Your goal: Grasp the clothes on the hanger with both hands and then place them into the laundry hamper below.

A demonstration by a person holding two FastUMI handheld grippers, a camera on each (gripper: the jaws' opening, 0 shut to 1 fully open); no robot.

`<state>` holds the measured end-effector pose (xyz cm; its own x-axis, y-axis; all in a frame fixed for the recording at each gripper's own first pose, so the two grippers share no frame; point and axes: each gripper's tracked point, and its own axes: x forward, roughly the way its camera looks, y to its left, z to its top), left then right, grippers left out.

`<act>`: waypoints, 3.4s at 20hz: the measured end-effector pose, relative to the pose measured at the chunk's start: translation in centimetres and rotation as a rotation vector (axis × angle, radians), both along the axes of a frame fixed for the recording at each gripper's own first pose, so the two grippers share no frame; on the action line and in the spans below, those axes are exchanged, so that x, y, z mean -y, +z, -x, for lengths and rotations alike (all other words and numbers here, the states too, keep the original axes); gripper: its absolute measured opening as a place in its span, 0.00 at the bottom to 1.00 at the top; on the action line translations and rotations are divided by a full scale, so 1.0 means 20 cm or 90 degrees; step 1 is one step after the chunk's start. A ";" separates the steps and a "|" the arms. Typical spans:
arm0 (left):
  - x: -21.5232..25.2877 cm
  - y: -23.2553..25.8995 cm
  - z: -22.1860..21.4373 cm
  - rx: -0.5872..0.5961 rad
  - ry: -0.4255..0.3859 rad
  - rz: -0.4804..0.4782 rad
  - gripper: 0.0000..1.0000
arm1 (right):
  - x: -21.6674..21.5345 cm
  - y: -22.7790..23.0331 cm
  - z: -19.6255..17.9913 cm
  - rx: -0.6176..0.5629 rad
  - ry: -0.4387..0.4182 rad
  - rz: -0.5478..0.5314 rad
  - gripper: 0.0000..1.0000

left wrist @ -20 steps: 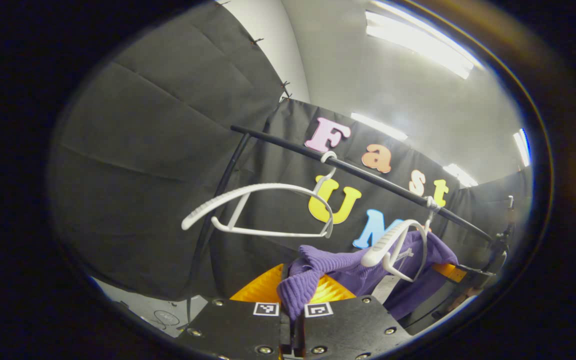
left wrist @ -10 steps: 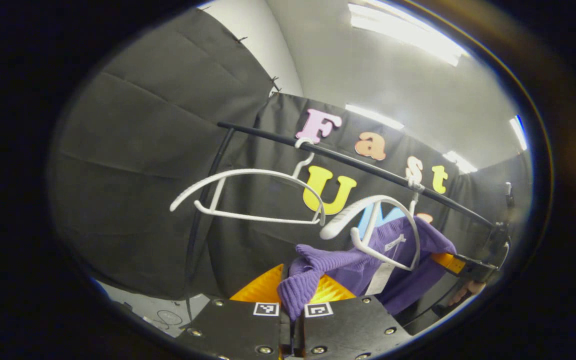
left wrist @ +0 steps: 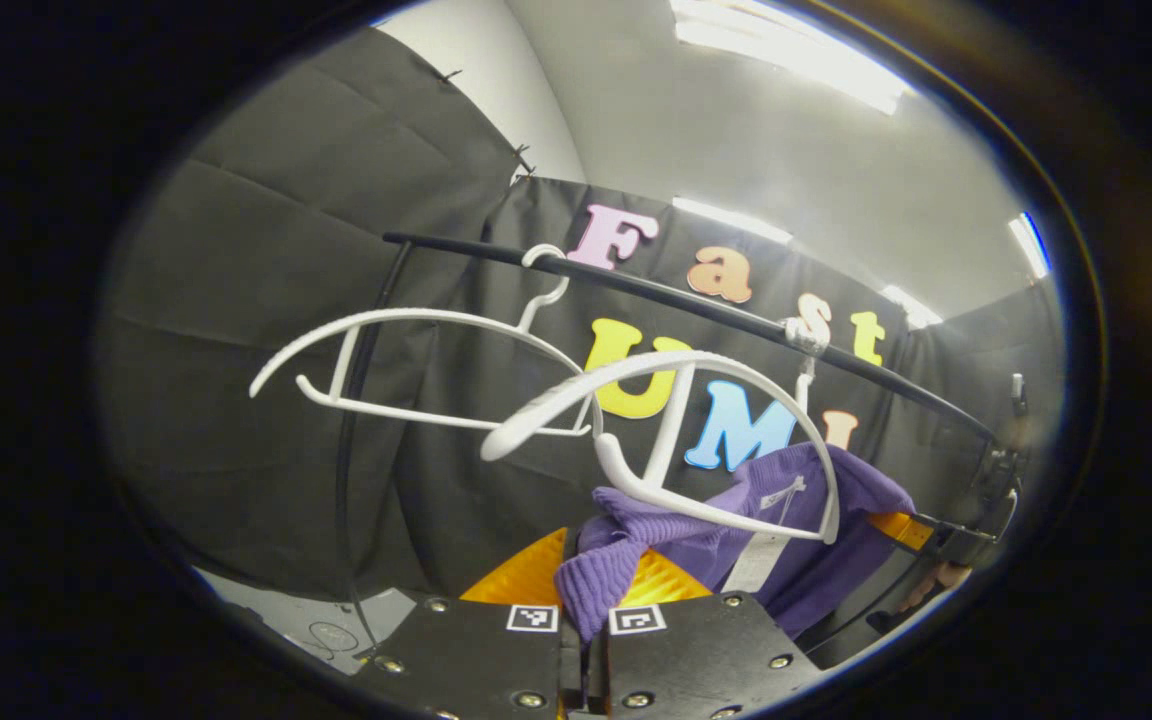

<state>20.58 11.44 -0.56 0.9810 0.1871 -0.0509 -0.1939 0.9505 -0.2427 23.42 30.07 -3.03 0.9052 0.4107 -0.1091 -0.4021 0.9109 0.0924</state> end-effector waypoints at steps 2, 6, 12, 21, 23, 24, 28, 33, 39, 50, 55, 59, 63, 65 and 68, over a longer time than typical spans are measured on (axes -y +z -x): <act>0.05 -0.01 -0.04 0.000 0.002 -0.002 0.04 | 0.06 -0.01 -0.06 0.003 -0.008 0.005 0.00; 0.13 -0.03 -0.10 -0.007 0.009 -0.019 0.04 | 0.16 -0.04 -0.15 0.005 -0.014 0.022 0.00; 0.40 -0.13 -0.26 -0.033 -0.007 -0.034 0.04 | 0.36 -0.18 -0.26 -0.019 -0.035 0.025 0.00; 0.64 -0.33 -0.23 -0.091 -0.075 -0.024 0.00 | 0.62 -0.39 -0.12 -0.067 -0.053 0.049 0.00; 0.64 -0.37 -0.17 -0.103 -0.088 -0.021 0.09 | 0.66 -0.40 -0.04 -0.079 -0.063 0.054 0.00; 0.63 -0.41 -0.13 -0.112 -0.096 -0.020 0.03 | 0.67 -0.42 0.02 -0.086 -0.069 0.057 0.00; 0.56 -0.49 0.06 -0.132 -0.139 -0.032 0.03 | 0.69 -0.43 0.26 -0.102 -0.103 0.071 0.00; 0.42 -0.56 0.32 -0.149 -0.203 -0.020 0.04 | 0.64 -0.43 0.66 -0.119 -0.140 0.091 0.00; 0.24 -0.79 0.58 -0.202 -0.229 -0.022 0.09 | 0.54 -0.59 1.08 -0.180 -0.149 0.093 0.00; 0.25 -1.54 0.78 -0.365 -0.261 -0.057 0.04 | 0.43 -1.35 1.41 -0.374 -0.064 0.167 0.00; 0.28 -1.90 0.76 -0.425 -0.291 -0.094 0.00 | 0.40 -1.70 1.55 -0.462 -0.054 0.184 0.01; 0.34 -2.11 0.76 -0.461 -0.313 -0.067 0.04 | 0.31 -1.87 1.56 -0.494 -0.030 0.207 0.00; 0.35 -2.28 0.81 -0.484 -0.317 -0.076 0.04 | 0.24 -2.00 1.65 -0.535 -0.015 0.198 0.01; 0.38 -2.32 0.84 -0.491 -0.317 -0.059 0.04 | 0.23 -2.04 1.69 -0.550 -0.016 0.191 0.01; 0.37 -2.34 0.84 -0.493 -0.317 -0.057 0.04 | 0.24 -2.03 1.71 -0.556 -0.020 0.186 0.01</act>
<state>3.74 4.07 -47.29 0.6476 -0.2123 -0.7318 0.1651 0.9767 -0.1372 -10.79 25.35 -43.64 0.4633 0.2360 -0.8542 -0.2726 0.9551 0.1161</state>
